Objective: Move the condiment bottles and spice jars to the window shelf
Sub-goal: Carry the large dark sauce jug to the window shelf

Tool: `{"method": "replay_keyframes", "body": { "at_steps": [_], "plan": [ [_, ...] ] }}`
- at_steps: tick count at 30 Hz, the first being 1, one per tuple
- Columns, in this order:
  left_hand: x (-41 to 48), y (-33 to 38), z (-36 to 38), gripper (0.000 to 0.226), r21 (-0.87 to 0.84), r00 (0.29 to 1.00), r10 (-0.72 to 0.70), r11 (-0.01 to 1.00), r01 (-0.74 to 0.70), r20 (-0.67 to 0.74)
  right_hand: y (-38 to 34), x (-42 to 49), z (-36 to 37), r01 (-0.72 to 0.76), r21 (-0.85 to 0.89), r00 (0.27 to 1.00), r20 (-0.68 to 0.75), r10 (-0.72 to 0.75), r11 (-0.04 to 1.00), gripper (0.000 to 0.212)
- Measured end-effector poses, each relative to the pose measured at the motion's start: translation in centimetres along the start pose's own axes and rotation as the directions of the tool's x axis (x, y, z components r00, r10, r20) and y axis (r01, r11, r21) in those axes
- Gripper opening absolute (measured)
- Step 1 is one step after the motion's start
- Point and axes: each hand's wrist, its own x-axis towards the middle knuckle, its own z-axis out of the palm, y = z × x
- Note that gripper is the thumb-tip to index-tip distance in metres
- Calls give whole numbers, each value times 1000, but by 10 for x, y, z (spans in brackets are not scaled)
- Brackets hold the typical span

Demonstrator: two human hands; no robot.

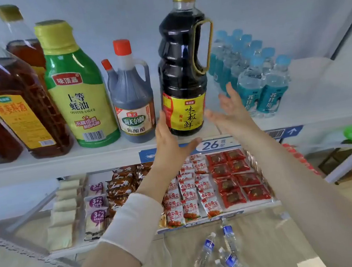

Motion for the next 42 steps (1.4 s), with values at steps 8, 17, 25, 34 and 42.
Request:
{"method": "replay_keyframes", "body": {
  "at_steps": [8,17,25,34,42],
  "plan": [
    [48,-6,19,126,-62,979,-184,982,179,-92,9,93,4,93,112,952,280,-121,989,131],
    [61,-9,23,128,-27,969,-191,982,189,-154,20,115,13,223,169,914,305,-267,960,124],
    [45,3,27,121,-38,967,-179,984,175,-180,21,100,8,253,214,924,237,-302,943,119],
    [-23,26,20,118,-78,981,-132,990,122,-143,12,32,-2,246,286,942,154,-298,926,102],
    [-118,32,-51,119,57,973,-105,991,119,-205,-20,-64,53,210,412,943,153,-294,887,113]
  ]
}}
